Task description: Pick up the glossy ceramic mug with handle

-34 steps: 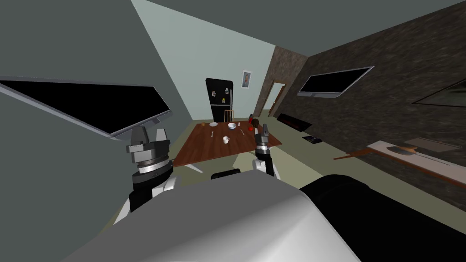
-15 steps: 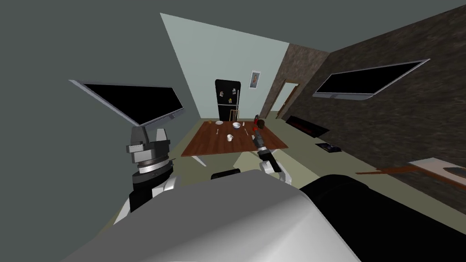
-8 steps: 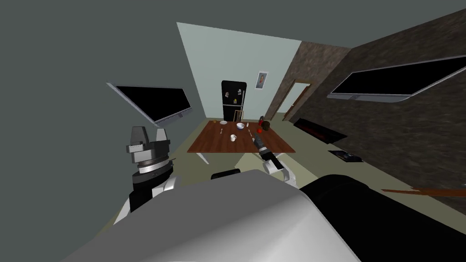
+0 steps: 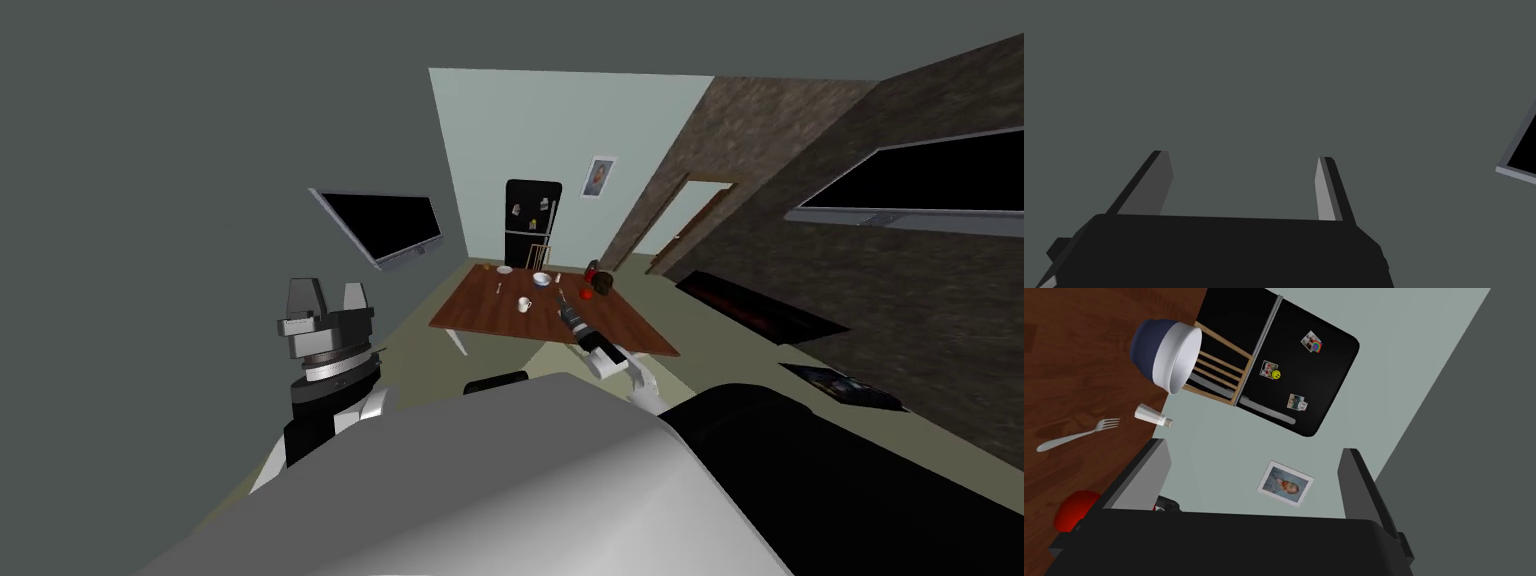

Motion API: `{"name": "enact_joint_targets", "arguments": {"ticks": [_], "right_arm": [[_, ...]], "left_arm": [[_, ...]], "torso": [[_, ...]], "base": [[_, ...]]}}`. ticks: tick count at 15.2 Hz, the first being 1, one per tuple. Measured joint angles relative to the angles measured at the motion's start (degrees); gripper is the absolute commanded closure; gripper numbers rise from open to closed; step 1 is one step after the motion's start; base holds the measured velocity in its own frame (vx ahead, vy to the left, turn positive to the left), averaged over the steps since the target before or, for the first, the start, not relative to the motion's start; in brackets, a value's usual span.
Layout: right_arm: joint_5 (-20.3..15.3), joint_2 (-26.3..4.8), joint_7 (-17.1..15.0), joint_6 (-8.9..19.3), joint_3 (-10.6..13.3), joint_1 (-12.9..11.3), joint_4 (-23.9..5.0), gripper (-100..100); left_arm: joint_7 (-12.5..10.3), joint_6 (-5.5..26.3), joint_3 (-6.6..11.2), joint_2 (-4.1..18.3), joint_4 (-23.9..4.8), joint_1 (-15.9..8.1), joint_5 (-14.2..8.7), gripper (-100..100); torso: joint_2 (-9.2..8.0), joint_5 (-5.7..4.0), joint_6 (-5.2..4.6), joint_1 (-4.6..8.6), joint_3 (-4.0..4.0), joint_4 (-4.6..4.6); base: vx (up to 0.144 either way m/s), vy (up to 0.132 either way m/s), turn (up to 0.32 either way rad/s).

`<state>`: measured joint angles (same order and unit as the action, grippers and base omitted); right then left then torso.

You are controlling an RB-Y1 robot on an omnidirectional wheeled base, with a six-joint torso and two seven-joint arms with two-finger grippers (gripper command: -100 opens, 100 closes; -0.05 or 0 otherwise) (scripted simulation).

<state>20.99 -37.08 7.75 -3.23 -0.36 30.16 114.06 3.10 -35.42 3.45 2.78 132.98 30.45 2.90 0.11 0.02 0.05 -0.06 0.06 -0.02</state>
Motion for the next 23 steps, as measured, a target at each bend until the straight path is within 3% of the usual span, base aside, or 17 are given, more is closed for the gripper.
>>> {"name": "enact_joint_targets", "arguments": {"ticks": [10,12,18,23], "right_arm": [[11.12,-12.79,5.81,8.87,0.83,-1.60,-7.86,-100],[13.85,-15.75,7.29,10.07,2.11,-2.64,-11.18,-100],[20.24,-21.48,10.91,15.91,2.94,-3.64,-14.95,-100],[27.15,-27.50,14.49,19.73,5.59,-4.64,-20.38,-100]], "left_arm": [[0.00,0.00,0.00,0.00,0.00,0.00,0.00,0],[0.00,0.00,0.00,0.00,0.00,0.00,0.00,0],[0.00,0.00,0.00,0.00,0.00,0.00,0.00,0],[0.00,0.00,0.00,0.00,0.00,0.00,0.00,0]], "torso": [[0.12,0.02,0.06,-0.05,0.07,-0.02],[0.14,0.01,0.05,-0.05,0.09,-0.03],[0.12,0.01,0.01,-0.07,0.07,-0.03],[0.15,0.03,0.04,-0.12,0.09,-0.03]], "base": [[0.031,0.029,0.320],[0.044,0.031,0.343],[0.040,0.022,0.295],[0.049,0.027,0.354]]}}
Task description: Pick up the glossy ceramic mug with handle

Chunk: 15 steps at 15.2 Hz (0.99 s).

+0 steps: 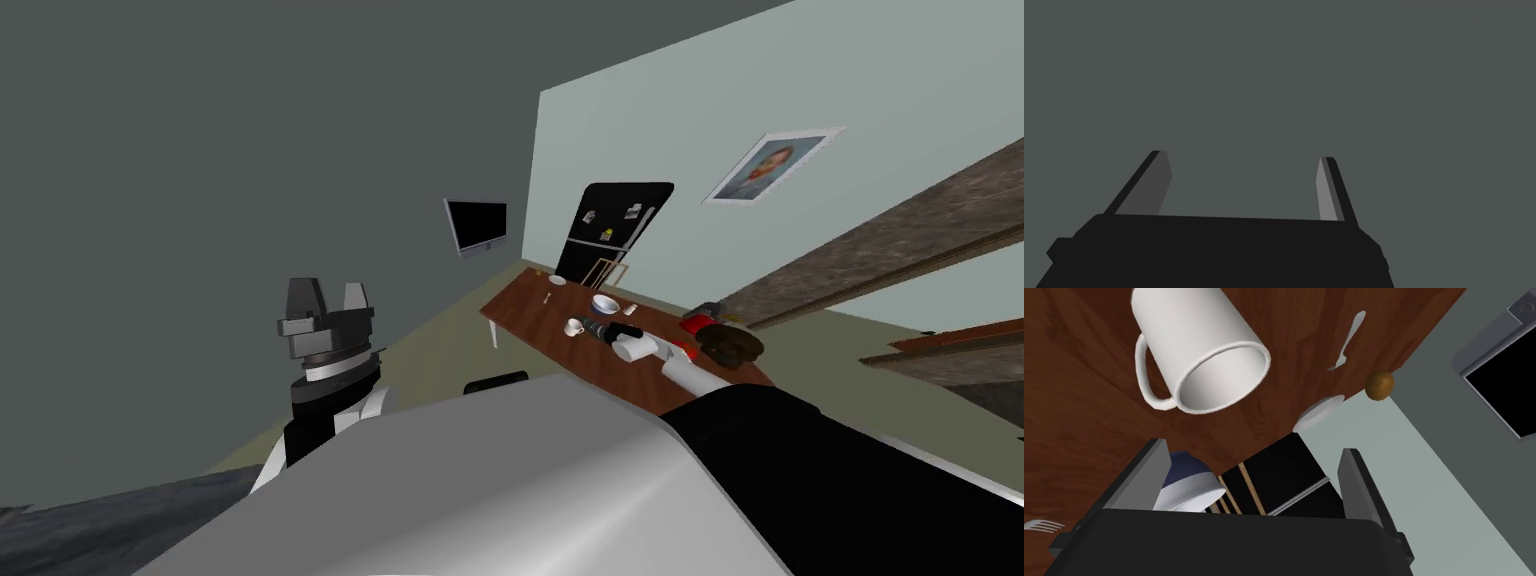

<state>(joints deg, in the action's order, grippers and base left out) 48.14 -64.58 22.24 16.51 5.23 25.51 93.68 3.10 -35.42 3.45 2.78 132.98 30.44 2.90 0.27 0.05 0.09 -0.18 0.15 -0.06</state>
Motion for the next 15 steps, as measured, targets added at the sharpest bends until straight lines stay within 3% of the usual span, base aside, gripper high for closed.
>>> {"name": "enact_joint_targets", "arguments": {"ticks": [4,6,8,11,15], "right_arm": [[4.87,-3.42,2.61,3.52,2.26,-0.65,-3.67,-100],[7.33,-4.91,3.48,4.79,3.10,-0.67,-4.78,-100],[10.91,-6.67,5.53,5.90,5.91,-2.21,-8.04,-100],[15.71,-9.28,7.90,7.46,8.01,-0.86,-10.23,-100],[17.55,-10.56,7.87,10.50,10.29,-0.83,-11.82,-100]], "left_arm": [[0.00,0.00,0.00,0.00,0.00,0.00,0.00,0],[0.00,0.00,0.01,0.00,0.00,0.01,0.00,0],[0.00,0.00,0.00,0.00,0.00,0.00,0.00,0],[0.00,0.00,0.01,0.00,0.00,0.01,0.00,0],[0.00,0.00,0.01,0.00,0.00,0.00,0.00,0]], "torso": [[-0.03,0.00,0.01,-0.01,-0.02,0.01],[-0.09,-0.01,-0.11,0.01,-0.05,0.02],[-0.08,-0.01,0.01,-0.01,-0.05,0.02],[-0.06,-0.01,-0.06,0.01,-0.03,0.01],[-0.16,-0.01,-0.07,0.02,-0.09,0.03]], "base": [[0.045,0.022,0.356],[0.030,0.011,0.110],[0.042,0.020,0.436],[0.043,0.008,0.318],[0.027,0.002,0.179]]}}
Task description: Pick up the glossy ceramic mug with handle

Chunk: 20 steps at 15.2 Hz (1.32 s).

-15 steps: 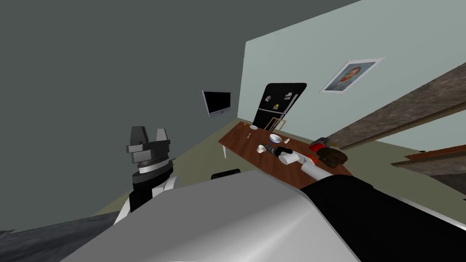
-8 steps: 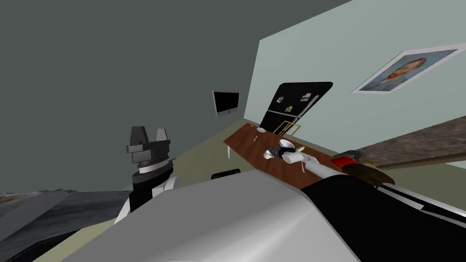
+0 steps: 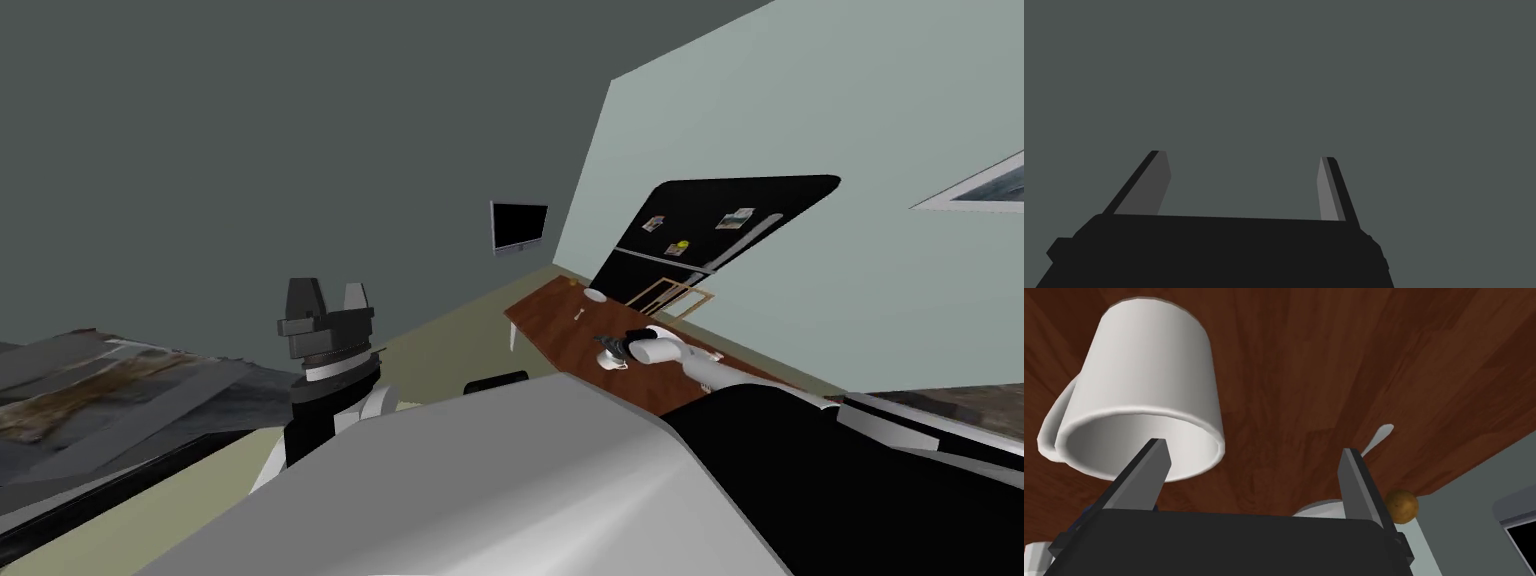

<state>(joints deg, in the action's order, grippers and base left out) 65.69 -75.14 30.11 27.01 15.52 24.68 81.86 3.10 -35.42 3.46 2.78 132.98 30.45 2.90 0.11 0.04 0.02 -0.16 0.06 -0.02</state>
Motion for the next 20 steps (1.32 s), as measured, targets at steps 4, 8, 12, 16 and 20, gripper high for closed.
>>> {"name": "enact_joint_targets", "arguments": {"ticks": [4,8,12,16,20], "right_arm": [[5.22,-1.67,2.82,1.52,3.31,0.21,-3.20,-100],[9.51,-3.91,4.24,3.98,6.98,1.56,-5.22,-100],[12.32,-3.91,5.81,5.42,9.85,1.12,-8.08,-100],[11.09,-1.31,6.46,5.43,10.19,0.38,-10.26,-100],[9.33,0.34,5.85,4.84,10.34,0.50,-10.85,100]], "left_arm": [[0.00,0.00,0.00,0.00,0.00,0.00,0.00,0],[0.00,0.00,0.00,0.00,0.00,0.00,0.00,0],[0.00,0.00,0.00,0.00,0.00,0.00,0.00,0],[0.00,0.00,0.01,0.00,0.00,0.01,0.00,0],[0.00,0.00,0.01,0.00,0.00,0.01,0.00,0]], "torso": [[0.00,-0.02,0.00,0.05,0.00,0.00],[-0.04,-0.01,-0.02,0.08,-0.02,0.01],[-0.09,-0.02,-0.03,0.06,-0.05,0.02],[-0.11,-0.06,-0.06,0.17,-0.06,0.03],[-0.12,-0.03,-0.07,0.09,-0.07,0.03]], "base": [[0.027,-0.010,0.263],[0.021,-0.024,0.204],[0.009,-0.015,0.107],[0.010,-0.041,0.048],[0.005,-0.026,0.008]]}}
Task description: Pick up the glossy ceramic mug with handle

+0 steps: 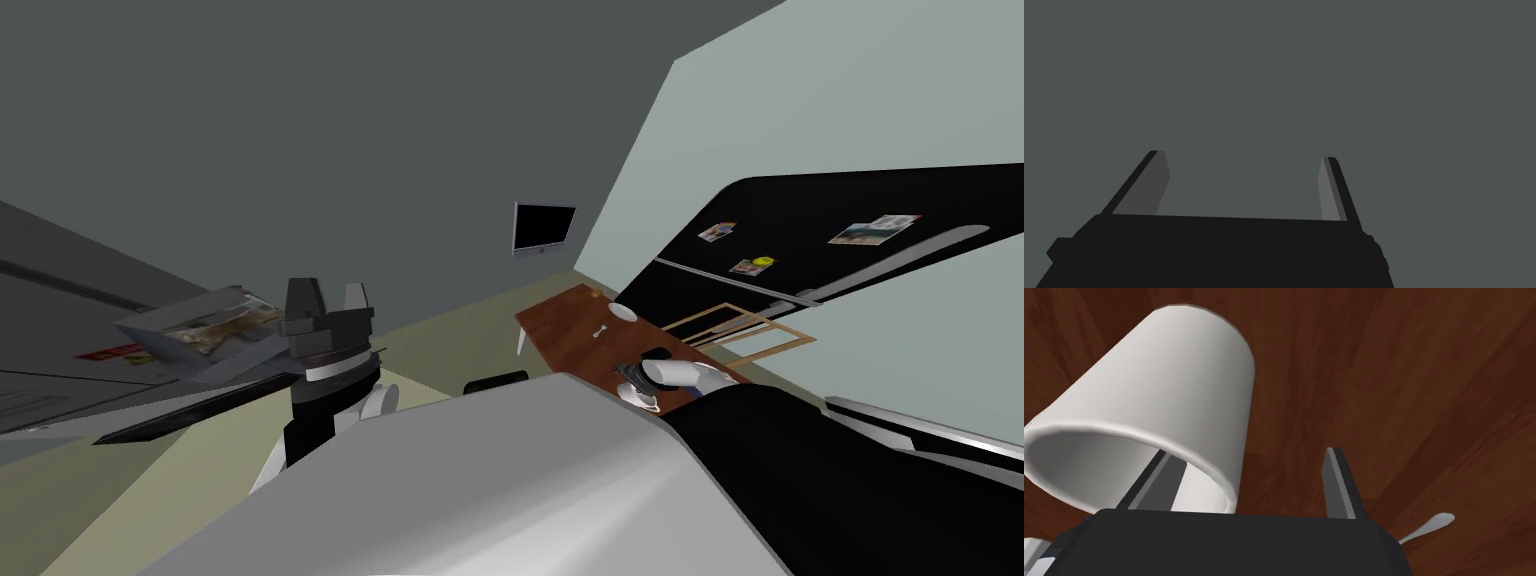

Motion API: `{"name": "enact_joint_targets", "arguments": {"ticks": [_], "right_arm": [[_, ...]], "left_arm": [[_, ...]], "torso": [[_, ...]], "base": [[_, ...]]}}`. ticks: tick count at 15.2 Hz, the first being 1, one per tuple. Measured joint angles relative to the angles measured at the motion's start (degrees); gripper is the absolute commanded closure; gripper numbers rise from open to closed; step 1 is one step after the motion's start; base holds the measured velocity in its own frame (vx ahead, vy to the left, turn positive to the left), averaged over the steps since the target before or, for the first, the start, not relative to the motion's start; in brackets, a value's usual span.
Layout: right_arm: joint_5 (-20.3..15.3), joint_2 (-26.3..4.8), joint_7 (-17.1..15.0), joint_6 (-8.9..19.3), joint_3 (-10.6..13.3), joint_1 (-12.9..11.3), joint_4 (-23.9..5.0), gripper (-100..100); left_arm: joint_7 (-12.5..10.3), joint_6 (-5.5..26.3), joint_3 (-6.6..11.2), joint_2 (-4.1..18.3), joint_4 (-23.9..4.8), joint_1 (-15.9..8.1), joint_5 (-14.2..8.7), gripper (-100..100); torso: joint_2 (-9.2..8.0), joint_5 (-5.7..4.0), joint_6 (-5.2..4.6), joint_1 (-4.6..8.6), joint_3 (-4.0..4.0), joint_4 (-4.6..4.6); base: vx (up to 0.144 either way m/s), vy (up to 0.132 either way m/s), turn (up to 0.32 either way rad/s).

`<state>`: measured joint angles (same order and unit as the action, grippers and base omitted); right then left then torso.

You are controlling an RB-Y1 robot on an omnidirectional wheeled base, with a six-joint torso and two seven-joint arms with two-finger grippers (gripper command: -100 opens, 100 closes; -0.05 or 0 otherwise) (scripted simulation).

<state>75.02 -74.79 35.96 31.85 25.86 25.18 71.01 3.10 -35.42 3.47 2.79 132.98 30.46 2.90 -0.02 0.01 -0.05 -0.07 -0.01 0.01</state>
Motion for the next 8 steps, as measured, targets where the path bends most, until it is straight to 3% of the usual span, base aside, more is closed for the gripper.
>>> {"name": "enact_joint_targets", "arguments": {"ticks": [4,8], "right_arm": [[0.03,-0.02,-0.08,0.09,0.03,0.09,-0.08,100],[2.03,-3.40,-0.51,0.55,-0.23,0.73,2.42,100]], "left_arm": [[0.00,0.00,0.00,0.00,0.00,0.00,0.00,0],[0.00,0.00,-0.01,-0.01,0.00,0.00,0.00,0]], "torso": [[0.02,-0.04,0.11,-0.04,0.00,0.03],[-0.01,0.08,0.15,-0.34,-0.03,0.06]], "base": [[-0.002,0.004,-0.014],[-0.006,0.048,-0.043]]}}
